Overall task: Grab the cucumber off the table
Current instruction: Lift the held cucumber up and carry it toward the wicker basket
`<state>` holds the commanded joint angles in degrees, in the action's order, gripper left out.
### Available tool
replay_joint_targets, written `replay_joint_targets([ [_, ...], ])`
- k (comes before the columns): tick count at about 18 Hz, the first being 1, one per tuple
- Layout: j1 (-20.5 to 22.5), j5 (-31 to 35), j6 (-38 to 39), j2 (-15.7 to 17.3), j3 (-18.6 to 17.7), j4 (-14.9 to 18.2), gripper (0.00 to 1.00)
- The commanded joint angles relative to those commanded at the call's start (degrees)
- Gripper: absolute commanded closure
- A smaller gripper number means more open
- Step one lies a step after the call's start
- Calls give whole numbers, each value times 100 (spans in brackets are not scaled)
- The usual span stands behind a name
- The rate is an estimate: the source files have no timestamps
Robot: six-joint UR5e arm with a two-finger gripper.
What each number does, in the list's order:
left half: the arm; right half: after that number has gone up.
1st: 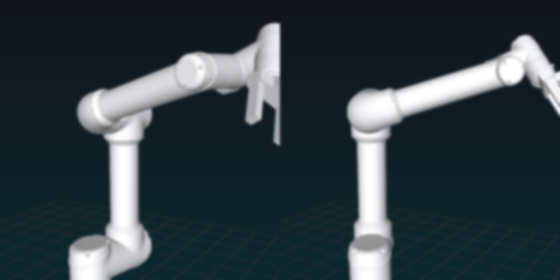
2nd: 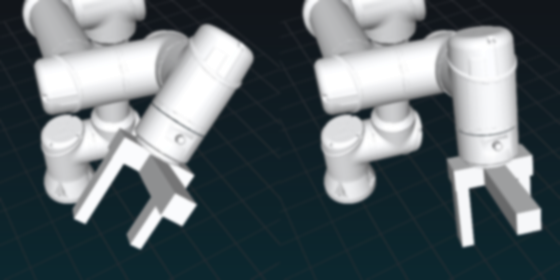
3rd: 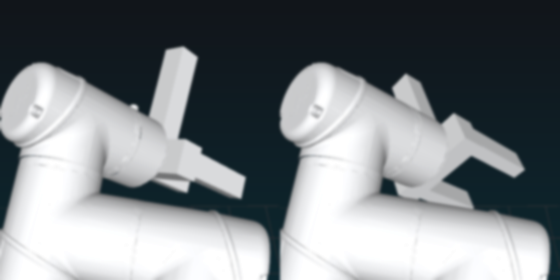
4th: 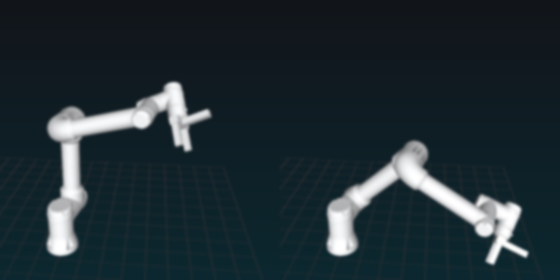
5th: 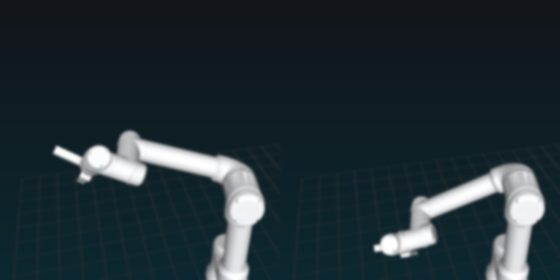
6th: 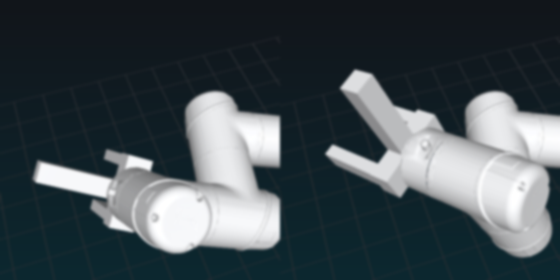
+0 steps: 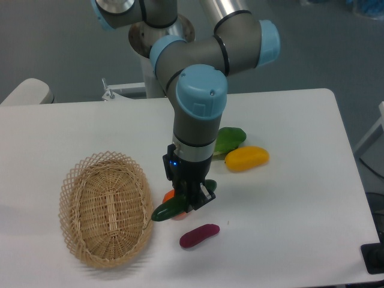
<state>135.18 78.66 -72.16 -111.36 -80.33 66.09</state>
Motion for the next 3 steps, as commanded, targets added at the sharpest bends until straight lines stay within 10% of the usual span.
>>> replay_joint_targets([
  [3,9,0,0,9,0,0,72],
])
